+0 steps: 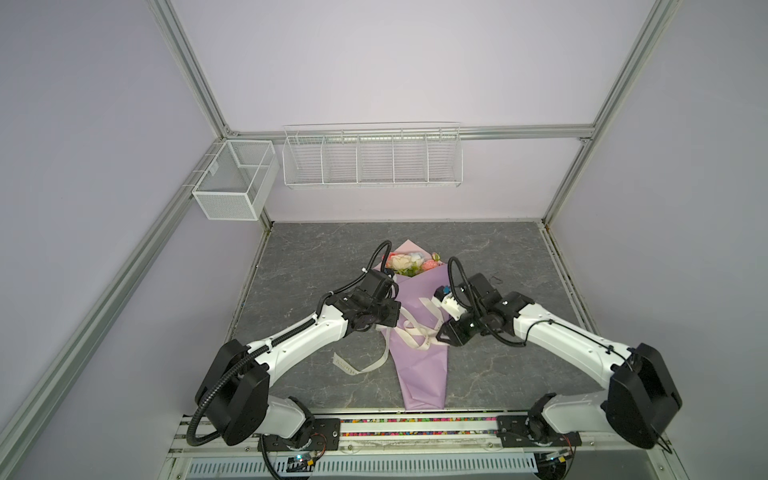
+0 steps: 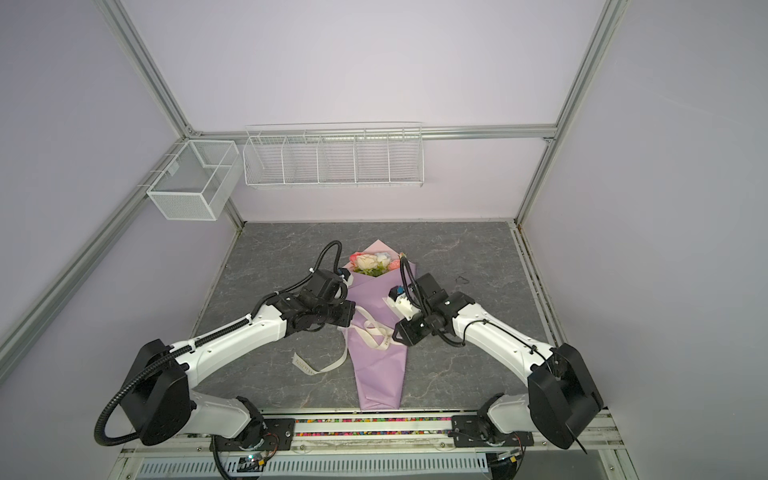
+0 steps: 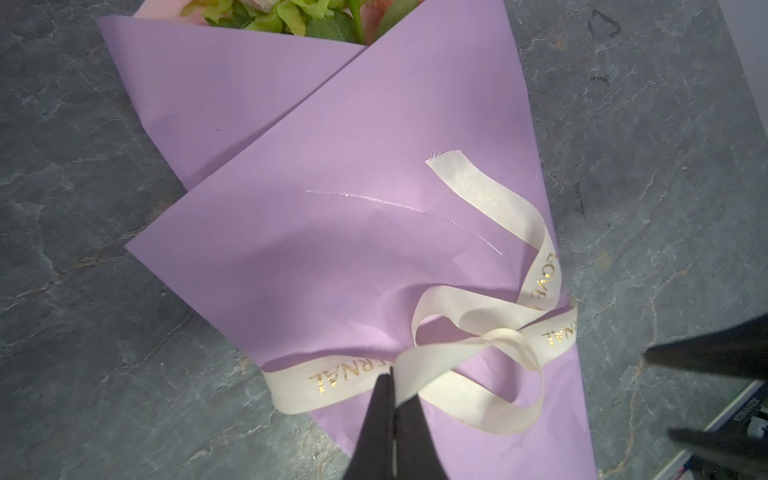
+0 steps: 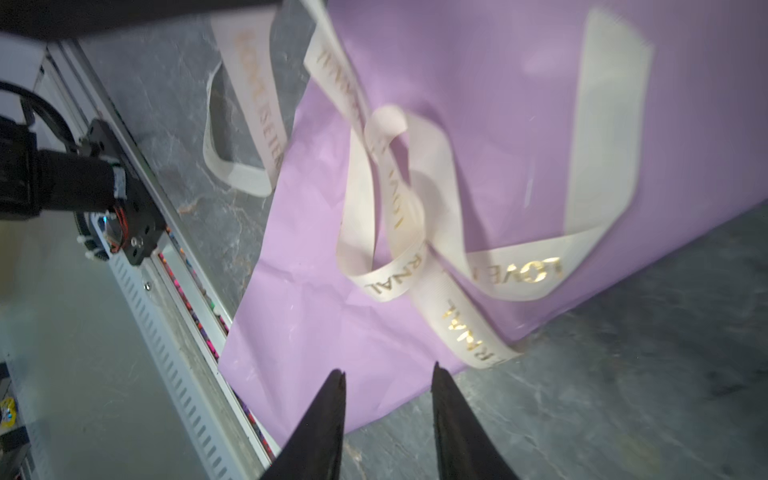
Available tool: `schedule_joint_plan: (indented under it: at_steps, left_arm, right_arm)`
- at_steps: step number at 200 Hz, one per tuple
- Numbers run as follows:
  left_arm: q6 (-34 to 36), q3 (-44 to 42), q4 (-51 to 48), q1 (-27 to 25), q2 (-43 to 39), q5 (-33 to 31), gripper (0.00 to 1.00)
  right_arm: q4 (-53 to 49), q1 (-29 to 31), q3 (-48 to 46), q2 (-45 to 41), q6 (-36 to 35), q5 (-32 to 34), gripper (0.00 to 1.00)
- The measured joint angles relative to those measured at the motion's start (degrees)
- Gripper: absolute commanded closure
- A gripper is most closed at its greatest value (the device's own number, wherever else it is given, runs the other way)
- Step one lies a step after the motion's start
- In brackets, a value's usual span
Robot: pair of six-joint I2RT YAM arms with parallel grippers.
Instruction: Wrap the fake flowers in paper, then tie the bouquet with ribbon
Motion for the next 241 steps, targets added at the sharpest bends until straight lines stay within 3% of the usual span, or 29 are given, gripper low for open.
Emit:
schedule_joint_plan:
  at_steps: [18, 50, 101, 135, 197, 241]
  left_arm:
    - [0.02, 0.00, -0.48, 0.02, -0.83, -0.07, 1.00]
    - [0.70, 0.00, -2.01, 0.02, -2.49, 0.17, 1.00]
    - [1.55, -2.69, -0.68, 0.02, -4.50, 4.79, 1.00]
    - [1.51, -2.78, -0.22, 0.02, -4.50, 5.38, 1.00]
    - [1.14, -4.22, 0.63, 0.02, -4.83, 6.05, 1.00]
    - [-0.63, -9.03, 2.69, 0.02, -5.35, 7.04, 0.99]
  right_arm:
    - [1.60, 2.93, -3.21, 0.63, 2.40, 1.53, 0.60]
    - [6.88, 3.02, -3.39, 2.69, 7.69, 3.26, 0.56]
    - [16.90, 3.02, -0.94, 8.72, 15.93, -1.20, 0.55]
    - [17.81, 3.04, -0.66, 10.97, 19.23, -0.68, 0.56]
    - [19.65, 3.06, 3.02, 12.17, 22.77, -0.90, 0.71]
    - [20.81, 3.02, 3.50, 12.31, 24.65, -0.70, 0.66]
